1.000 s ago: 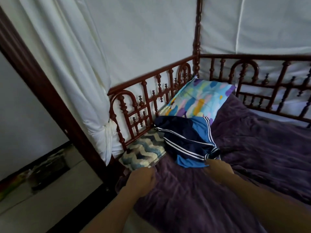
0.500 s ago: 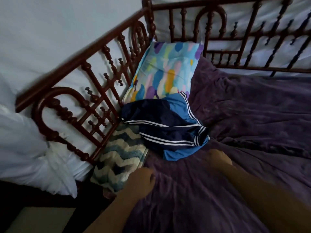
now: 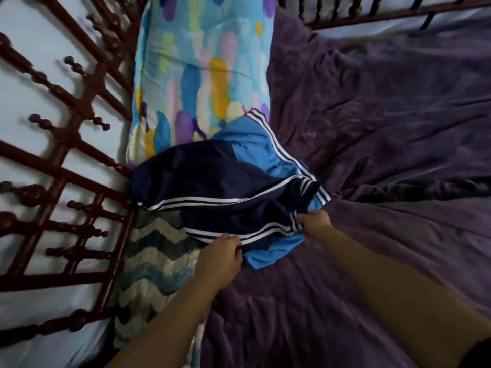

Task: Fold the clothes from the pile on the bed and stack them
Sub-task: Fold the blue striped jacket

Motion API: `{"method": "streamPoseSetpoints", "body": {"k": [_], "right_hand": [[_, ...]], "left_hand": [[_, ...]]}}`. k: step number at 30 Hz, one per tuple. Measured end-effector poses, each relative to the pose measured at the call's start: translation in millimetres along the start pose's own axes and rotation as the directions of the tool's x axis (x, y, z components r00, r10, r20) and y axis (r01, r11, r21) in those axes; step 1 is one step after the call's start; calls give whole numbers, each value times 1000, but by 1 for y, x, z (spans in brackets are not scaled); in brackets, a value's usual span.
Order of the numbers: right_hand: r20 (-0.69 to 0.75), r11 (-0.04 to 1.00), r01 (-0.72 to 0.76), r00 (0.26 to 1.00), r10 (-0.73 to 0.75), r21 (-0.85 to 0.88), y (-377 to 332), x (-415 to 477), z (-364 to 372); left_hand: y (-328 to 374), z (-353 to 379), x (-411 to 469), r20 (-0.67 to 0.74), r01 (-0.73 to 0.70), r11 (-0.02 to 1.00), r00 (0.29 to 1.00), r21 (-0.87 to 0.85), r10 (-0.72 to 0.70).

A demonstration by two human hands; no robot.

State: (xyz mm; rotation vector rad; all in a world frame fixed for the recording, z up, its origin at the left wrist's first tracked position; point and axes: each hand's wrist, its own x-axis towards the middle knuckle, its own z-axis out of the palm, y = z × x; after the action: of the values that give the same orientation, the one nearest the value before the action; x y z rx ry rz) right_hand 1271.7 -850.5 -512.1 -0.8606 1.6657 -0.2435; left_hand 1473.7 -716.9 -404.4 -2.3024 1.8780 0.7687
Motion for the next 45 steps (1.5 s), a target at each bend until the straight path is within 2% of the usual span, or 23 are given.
{"method": "streamPoseSetpoints", "body": {"k": [3,4,8,11,14,16,18,20,22,23,25,27,28,30,32,34,36,39,42,43,45], "right_hand": [[167,990,76,984,-55,-116,34,-37,-21],[215,981,106,974,-70,-163,47,-50,-32],[292,937,178,952,-88,-299,95,-99,-79],[264,949,195,956,-128,-247,117,-132,-106],[31,985,135,991,-132,-107,121,-148,-123],[-161,991,98,983,-83,87,113,-150,-131],[-272,954,86,962,-4,288,90,-151,-140],[-316,879,114,948,44,464,54,-163,-149],[-282,714,144,956,77,685,13,-183,-159],[-263,653,158,963,66,741,-7,-198,-165],[-235,625,200,972,-27,755,-46,-232,-181],[-233,678,334,942,-240,655,-78,-273,-199],[-228,723,442,896,-380,530,-92,-295,-209],[-159,781,616,785,-598,101,-117,-341,-226],[-108,693,632,707,-699,-346,-137,-383,-242],[-110,574,587,638,-762,-570,-152,-420,-258],[-181,525,532,567,-803,-664,-163,-456,-275],[-281,456,487,391,-877,-745,-174,-511,-292],[-315,391,690,241,-918,-610,-179,-559,-294],[-332,377,752,222,-917,-540,-179,-574,-293],[-340,370,804,223,-913,-465,-177,-602,-291]], "left_hand": [[16,-11,55,-76,-135,978,986,159,148],[24,-13,73,-60,-182,961,978,207,198],[57,13,113,149,-331,893,943,306,298],[73,42,103,261,-385,879,912,283,315],[78,47,80,235,-325,945,921,29,310],[82,28,68,194,-295,949,930,-113,312],[86,-5,59,128,-324,932,930,-161,346],[90,-47,52,38,-366,913,925,-179,379],[95,-93,43,-71,-406,888,913,-216,401],[98,-117,38,-131,-427,869,904,-249,407],[104,-166,23,-247,-477,817,876,-324,414],[108,-216,6,-354,-549,756,828,-356,434],[111,-240,-3,-399,-587,729,799,-351,451],[116,-284,-24,-479,-652,682,739,-331,474],[121,-322,-46,-537,-698,623,696,-353,477],[126,-354,-68,-574,-729,559,671,-394,470],[131,-379,-87,-606,-749,506,653,-428,454],[142,-416,-113,-706,-796,446,585,-409,399],[153,-457,-135,-799,-845,423,486,-326,355],[157,-470,-141,-825,-862,437,432,-257,365],[169,-490,-152,-858,-865,501,267,-14,438]]}}
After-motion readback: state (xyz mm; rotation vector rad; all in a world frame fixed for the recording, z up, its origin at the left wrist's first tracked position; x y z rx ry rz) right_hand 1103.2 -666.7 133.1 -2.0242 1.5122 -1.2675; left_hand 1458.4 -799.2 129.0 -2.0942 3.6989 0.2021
